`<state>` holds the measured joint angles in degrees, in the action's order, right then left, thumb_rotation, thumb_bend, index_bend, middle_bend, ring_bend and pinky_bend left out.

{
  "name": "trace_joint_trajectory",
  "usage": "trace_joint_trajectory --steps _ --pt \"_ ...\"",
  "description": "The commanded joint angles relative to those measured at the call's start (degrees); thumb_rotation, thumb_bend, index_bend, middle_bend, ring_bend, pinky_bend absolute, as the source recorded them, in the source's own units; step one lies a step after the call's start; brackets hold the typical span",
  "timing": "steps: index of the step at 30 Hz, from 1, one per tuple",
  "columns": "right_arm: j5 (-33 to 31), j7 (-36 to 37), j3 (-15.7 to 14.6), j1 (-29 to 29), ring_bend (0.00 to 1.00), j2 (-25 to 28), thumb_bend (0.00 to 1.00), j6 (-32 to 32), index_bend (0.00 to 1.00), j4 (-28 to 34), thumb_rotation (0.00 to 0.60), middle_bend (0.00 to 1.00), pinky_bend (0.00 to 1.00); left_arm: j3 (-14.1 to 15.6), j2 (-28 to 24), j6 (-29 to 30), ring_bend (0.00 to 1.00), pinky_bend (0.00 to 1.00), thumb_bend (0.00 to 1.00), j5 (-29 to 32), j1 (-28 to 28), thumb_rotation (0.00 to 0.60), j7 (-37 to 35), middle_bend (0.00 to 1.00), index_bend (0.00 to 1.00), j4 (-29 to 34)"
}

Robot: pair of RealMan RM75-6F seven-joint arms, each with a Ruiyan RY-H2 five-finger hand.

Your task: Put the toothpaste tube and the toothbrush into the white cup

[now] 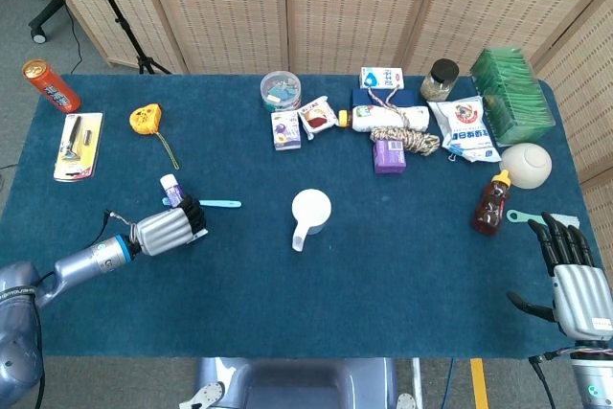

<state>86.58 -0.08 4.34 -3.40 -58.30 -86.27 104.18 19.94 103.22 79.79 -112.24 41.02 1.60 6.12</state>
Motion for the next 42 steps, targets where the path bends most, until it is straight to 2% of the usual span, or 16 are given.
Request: trace_joint_trajectory --steps 1,12,13,15,17,20,21,22,25,28,34,39,42 --pt "0.04 -0.02 -0.01 0.0 0.0 -0.01 0.0 -0.01 0.0 0.0 0.6 0.0 0.0 -0.39 -0.11 0.72 0.36 0.42 0.53 0.54 -0.11 0.6 -0.01 0.44 0.67 -0.07" --pt "0.27 0.47 -0.2 -0.01 0.0 0.18 0.0 0.15 0.0 0.11 0.6 0.0 0.0 -4.37 -1.01 5.99 0.38 0.43 0.53 5.04 -0.93 0.6 -3.33 0.47 0.7 0.67" --pt "0.3 0.53 -0.23 -0.03 0.0 0.22 0.0 0.19 0.0 0.14 0.6 0.0 0.0 -5.18 -1.18 7.0 0.38 0.43 0.53 5.88 -1.02 0.6 -4.23 0.47 0.7 0.86" --pt "0.32 0.53 -0.29 -0.1 0.0 0.22 0.0 0.37 0.0 0.19 0.6 0.0 0.0 -8.63 -1.74 11.15 0.38 0.43 0.53 9.24 -1.04 0.6 -7.94 0.47 0.7 2.18" --pt "0.33 0.51 -0.31 -0.12 0.0 0.23 0.0 0.42 0.0 0.22 0.6 0.0 0.0 -9.86 -1.78 12.53 0.38 0.44 0.53 10.45 -1.08 0.6 -9.72 0.47 0.7 2.67" --pt "0.36 0.34 -0.37 -0.19 0.0 0.19 0.0 0.57 0.0 0.27 0.6 0.0 0.0 -13.36 -1.84 16.58 0.38 0.44 0.53 13.72 -1.02 0.6 -14.89 0.47 0.7 4.55" --pt "0.44 0.2 -0.48 -0.25 0.0 0.15 0.0 0.76 0.0 0.32 0.6 0.0 0.0 -17.19 -2.1 19.87 0.38 0.44 0.53 17.25 -0.8 0.6 -20.69 0.47 0.7 7.48" --pt "0.48 0.06 -0.53 -0.27 0.0 0.11 0.0 0.82 0.0 0.35 0.6 0.0 0.0 -18.95 -2.28 20.75 0.38 0.44 0.53 18.88 -0.71 0.6 -24.43 0.47 0.7 9.16" --pt "0.6 -0.18 -0.62 -0.29 0.0 0.06 0.0 0.87 0.0 0.45 0.6 0.0 0.0 -22.44 -2.94 21.48 0.38 0.44 0.53 22.08 -0.6 0.6 -32.45 0.47 0.73 13.64" --pt "0.67 -0.31 -0.68 -0.29 0.0 0.05 0.0 0.87 0.0 0.53 0.6 0.0 0.0 -25.06 -5.01 22.1 0.38 0.44 0.53 24.05 -0.55 0.6 -38.8 0.47 0.76 20.75" --pt "0.72 -0.33 -0.75 -0.32 0.0 0.02 0.0 0.93 0.0 0.51 0.6 0.0 0.0 -26.17 -9.83 22.16 0.38 0.44 0.53 23.87 -0.88 0.6 -41.38 0.47 0.76 37.03" --pt "0.8 -0.55 -0.82 -0.38 0.0 -0.02 0.0 1.04 0.0 0.6 0.6 0.0 0.0 -25.97 -14.71 16.09 0.37 0.44 0.53 24.11 -0.56 0.6 -39.55 0.46 0.75 54.76" --pt "0.69 -0.58 -0.79 -0.42 0.0 -0.06 0.0 1.1 0.0 0.57 0.6 0.0 0.0 -26.13 -16.74 12.17 0.37 0.44 0.53 24.16 0.2 0.6 -36.9 0.46 0.74 62.0"
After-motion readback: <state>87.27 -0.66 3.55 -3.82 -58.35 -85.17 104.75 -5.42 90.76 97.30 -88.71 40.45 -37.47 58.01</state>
